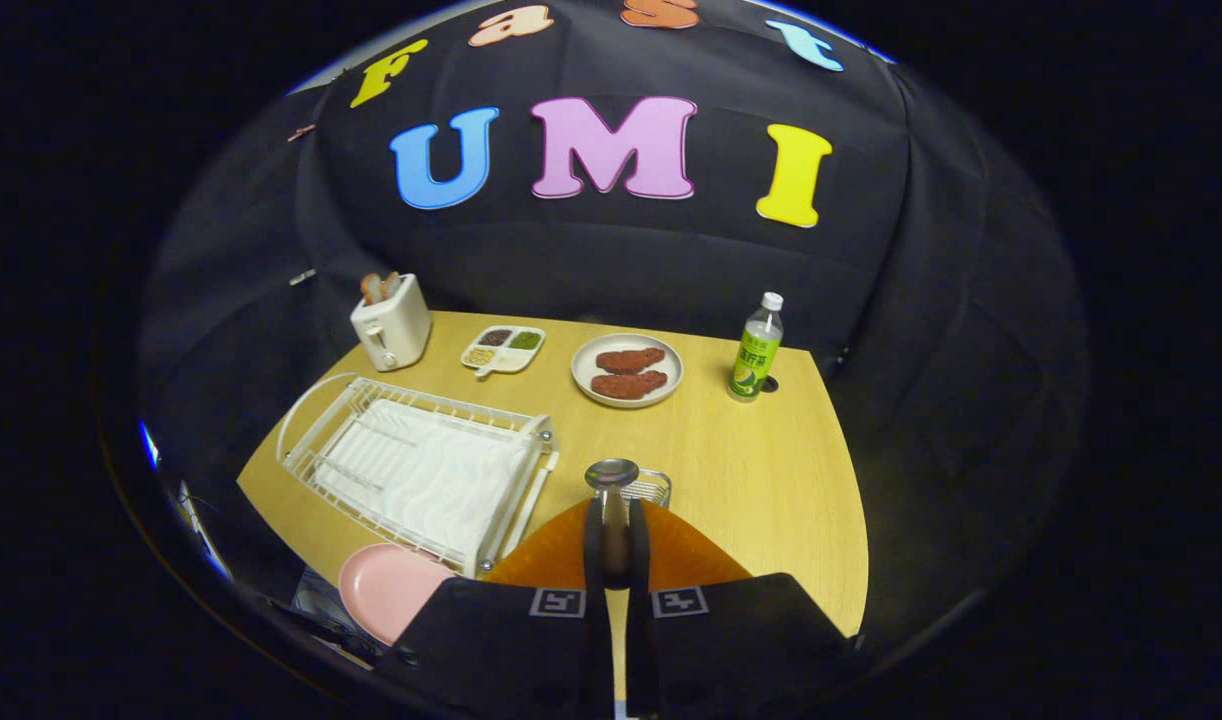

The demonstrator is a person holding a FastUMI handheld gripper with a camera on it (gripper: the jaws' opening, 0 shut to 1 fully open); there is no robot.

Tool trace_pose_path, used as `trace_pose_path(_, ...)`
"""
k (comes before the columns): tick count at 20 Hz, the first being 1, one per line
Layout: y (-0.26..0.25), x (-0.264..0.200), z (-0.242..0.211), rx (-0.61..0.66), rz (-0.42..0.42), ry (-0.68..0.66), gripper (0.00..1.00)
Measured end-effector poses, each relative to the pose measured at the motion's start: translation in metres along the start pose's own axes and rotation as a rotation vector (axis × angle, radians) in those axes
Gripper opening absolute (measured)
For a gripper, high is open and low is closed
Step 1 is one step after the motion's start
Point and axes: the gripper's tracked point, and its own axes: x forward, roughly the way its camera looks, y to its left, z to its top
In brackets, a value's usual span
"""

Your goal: Take the plate from the dish rack, then take the spoon from the basket and place it into the plate.

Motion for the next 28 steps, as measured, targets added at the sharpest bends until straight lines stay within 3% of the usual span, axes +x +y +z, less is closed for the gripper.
trace_pose_path(6, 0.097, -0.051, 0.008, -0.101, 0.293, -0.017, 0.09)
trace_pose_path(10, 0.154, -0.071, -0.037, -0.206, 0.441, 0.042, 0.09)
trace_pose_path(13, 0.187, -0.070, -0.083, -0.207, 0.522, 0.114, 0.09)
trace_pose_path(18, 0.205, -0.038, -0.149, -0.248, 0.543, 0.204, 0.09)
trace_pose_path(22, 0.230, 0.010, -0.172, -0.260, 0.566, 0.211, 0.09)
trace_pose_path(28, 0.226, 0.033, -0.196, -0.325, 0.584, 0.248, 0.12)
